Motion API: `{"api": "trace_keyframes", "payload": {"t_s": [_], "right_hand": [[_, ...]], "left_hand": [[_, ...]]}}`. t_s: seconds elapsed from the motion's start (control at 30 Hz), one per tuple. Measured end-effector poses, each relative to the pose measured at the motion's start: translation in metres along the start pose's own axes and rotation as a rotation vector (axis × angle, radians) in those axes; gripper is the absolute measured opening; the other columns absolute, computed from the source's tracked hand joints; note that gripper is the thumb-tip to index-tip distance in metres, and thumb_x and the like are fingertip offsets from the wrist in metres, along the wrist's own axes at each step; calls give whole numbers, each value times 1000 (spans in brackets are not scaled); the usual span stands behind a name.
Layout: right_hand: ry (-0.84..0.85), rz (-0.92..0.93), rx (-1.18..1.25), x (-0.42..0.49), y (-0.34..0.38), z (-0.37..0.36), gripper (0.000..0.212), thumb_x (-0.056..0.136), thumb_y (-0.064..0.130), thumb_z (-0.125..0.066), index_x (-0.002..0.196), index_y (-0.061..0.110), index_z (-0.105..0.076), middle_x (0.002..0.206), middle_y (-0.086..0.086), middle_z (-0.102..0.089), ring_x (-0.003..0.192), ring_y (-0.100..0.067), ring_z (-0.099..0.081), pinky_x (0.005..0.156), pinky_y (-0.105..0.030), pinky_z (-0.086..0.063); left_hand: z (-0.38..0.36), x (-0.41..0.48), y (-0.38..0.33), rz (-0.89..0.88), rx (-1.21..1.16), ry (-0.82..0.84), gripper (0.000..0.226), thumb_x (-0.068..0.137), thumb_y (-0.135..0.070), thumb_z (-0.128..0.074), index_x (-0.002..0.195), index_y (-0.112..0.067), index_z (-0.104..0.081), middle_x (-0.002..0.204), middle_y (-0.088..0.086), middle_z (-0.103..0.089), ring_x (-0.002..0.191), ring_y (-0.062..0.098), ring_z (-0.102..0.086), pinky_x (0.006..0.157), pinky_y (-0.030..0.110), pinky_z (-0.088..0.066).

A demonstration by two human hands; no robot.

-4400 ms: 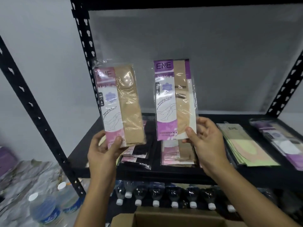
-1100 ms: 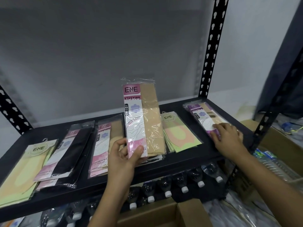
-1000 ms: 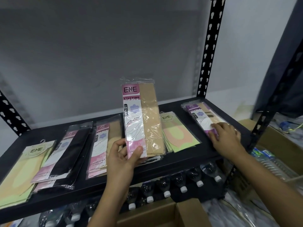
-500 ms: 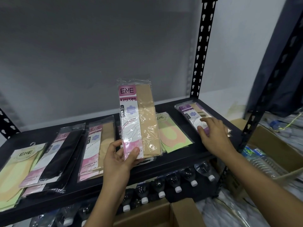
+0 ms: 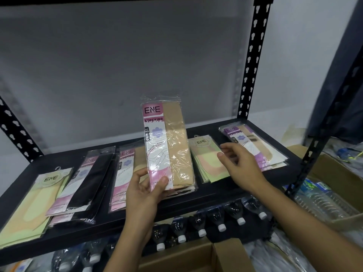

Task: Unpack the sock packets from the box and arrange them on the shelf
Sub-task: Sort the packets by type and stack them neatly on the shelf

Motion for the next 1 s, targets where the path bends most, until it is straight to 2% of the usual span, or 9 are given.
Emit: {"api": "trace_keyframes", "payload": {"t_s": [0.1, 0.27, 0.43, 0.53, 0.67, 0.77, 0.83, 1.0], "right_hand": [[32, 23, 56, -3, 19, -19, 25, 88, 30, -62, 113, 24, -60, 105, 7, -61, 98, -4, -58, 83, -24, -48], [50, 29, 121, -4, 41, -43, 22, 89, 27, -62, 110, 23, -61, 99, 11, -63, 92, 0, -59, 78, -17, -48], [134, 6, 205, -11, 59, -78, 22, 88, 23, -63, 110, 19, -62, 99, 4, -63, 92, -6, -59, 74, -10, -47], [180, 8, 214, -15, 67, -93, 23, 88, 25, -63, 111, 20, -61, 98, 4, -63, 91, -7, -59, 76, -11, -48], [194, 5, 218, -16, 75, -105, 22, 88, 24, -63, 110, 21, -61, 97, 3, -63, 89, -9, -59, 76, -15, -50], [219, 4, 204, -18, 77, -114, 23, 88, 24, -63, 111, 21, -61, 96, 5, -63, 89, -10, -59, 78, -21, -51], [239, 12, 182, -20, 79, -120, 24, 88, 24, -64, 111, 21, -61, 97, 5, -62, 90, -9, -59, 77, -21, -50], [252, 31, 129, -22, 83, -126, 24, 88, 22, -64, 111, 20, -60, 98, 5, -61, 92, -8, -58, 79, -19, -48]], "left_hand": [[13, -1, -5, 1, -11, -37, 38, 84, 1, -67, 116, -12, -53, 105, 8, -75, 92, 22, -74, 71, 32, -61], [41, -2, -17, -15, -4, -86, 43, 85, -3, -68, 123, -10, -50, 105, 8, -76, 93, 29, -74, 80, 44, -58], [69, -3, -21, -14, -23, -131, 39, 85, 0, -66, 120, -8, -51, 107, 8, -75, 95, 24, -74, 75, 35, -61], [81, -5, -23, -10, -1, -134, 36, 86, -1, -67, 117, -9, -52, 106, 8, -75, 95, 23, -74, 74, 32, -60], [91, -6, -22, 19, 13, -125, 35, 86, -2, -67, 117, -8, -52, 104, 8, -76, 95, 24, -74, 79, 37, -59], [96, -6, -18, 39, 8, -132, 33, 87, -2, -67, 115, -6, -51, 105, 9, -75, 94, 24, -74, 76, 33, -60], [99, -3, -15, 48, 25, -152, 32, 88, -1, -66, 116, -5, -51, 105, 9, -75, 93, 24, -74, 73, 31, -61], [104, 12, -17, 92, 190, -218, 31, 86, -10, -72, 112, -9, -55, 105, 10, -71, 78, 25, -76, 69, 32, -61]]}}
Point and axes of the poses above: each hand's wrist, its own x-axis towards the middle knuckle, its own z-axis out of the back of the hand, y = z × x, the point moved 6 cm from there along x, towards the middle knuckle
